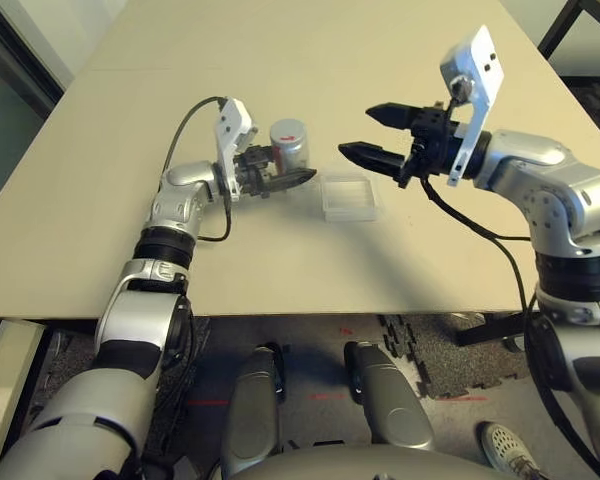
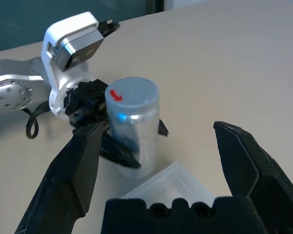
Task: Pour the medicine from the bottle into the box.
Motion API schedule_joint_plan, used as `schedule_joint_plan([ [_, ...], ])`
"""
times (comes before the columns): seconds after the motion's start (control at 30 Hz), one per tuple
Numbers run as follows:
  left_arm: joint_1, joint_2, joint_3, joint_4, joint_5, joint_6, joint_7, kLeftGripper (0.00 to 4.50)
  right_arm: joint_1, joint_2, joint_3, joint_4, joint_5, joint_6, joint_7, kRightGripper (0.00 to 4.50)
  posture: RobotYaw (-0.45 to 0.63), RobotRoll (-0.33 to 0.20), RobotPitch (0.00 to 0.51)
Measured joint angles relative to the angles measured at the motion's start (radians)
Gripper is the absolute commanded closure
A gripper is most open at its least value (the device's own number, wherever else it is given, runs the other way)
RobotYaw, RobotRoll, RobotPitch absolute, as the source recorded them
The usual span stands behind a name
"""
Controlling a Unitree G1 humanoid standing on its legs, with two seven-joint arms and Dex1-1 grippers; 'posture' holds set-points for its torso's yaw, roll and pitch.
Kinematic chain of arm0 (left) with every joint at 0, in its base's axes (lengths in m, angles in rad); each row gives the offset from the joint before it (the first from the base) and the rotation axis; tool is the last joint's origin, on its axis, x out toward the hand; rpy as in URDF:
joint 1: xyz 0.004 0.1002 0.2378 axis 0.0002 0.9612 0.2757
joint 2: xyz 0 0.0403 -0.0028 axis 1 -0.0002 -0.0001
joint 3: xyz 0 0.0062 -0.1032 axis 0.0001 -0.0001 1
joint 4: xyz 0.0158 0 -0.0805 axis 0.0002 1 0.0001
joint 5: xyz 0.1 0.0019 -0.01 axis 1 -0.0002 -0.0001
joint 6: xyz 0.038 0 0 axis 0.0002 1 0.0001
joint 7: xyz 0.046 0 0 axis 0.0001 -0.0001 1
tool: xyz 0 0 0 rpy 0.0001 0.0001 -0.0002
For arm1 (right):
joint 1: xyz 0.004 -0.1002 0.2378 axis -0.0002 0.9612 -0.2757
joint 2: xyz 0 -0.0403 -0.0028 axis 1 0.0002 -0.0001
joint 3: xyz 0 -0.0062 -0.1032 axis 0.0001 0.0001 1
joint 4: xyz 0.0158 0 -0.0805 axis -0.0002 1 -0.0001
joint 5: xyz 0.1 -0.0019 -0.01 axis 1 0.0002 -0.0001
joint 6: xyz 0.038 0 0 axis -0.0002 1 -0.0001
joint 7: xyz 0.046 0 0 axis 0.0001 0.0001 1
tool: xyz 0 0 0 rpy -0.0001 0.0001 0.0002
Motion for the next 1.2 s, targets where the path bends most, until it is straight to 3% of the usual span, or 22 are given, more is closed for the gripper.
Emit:
schedule_joint_plan([
  [0.73, -0.077, -0.058, -0.021, 0.069, 0.029, -0.019, 0.013, 1.73, -0.051, 0.12, 0.059, 0.029, -0.118, -0.027, -0.08, 0.0, -0.2, 0.0, 0.169],
  [0.83, -0.077, -0.059, -0.021, 0.069, 0.03, -0.019, 0.014, 1.73, -0.051, 0.123, 0.065, 0.029, -0.119, -0.027, -0.08, 0.64, -0.2, 0.0, 0.168],
  [1.17, -0.071, -0.057, -0.021, 0.074, 0.038, -0.018, 0.015, 1.73, -0.051, 0.117, 0.064, 0.03, -0.134, -0.027, -0.079, 4.34, -0.19, 0.0, 0.168],
  [1.2, -0.07, -0.057, -0.021, 0.074, 0.038, -0.018, 0.015, 1.73, -0.051, 0.116, 0.063, 0.03, -0.136, -0.028, -0.078, 4.5, -0.19, 0.0, 0.168],
])
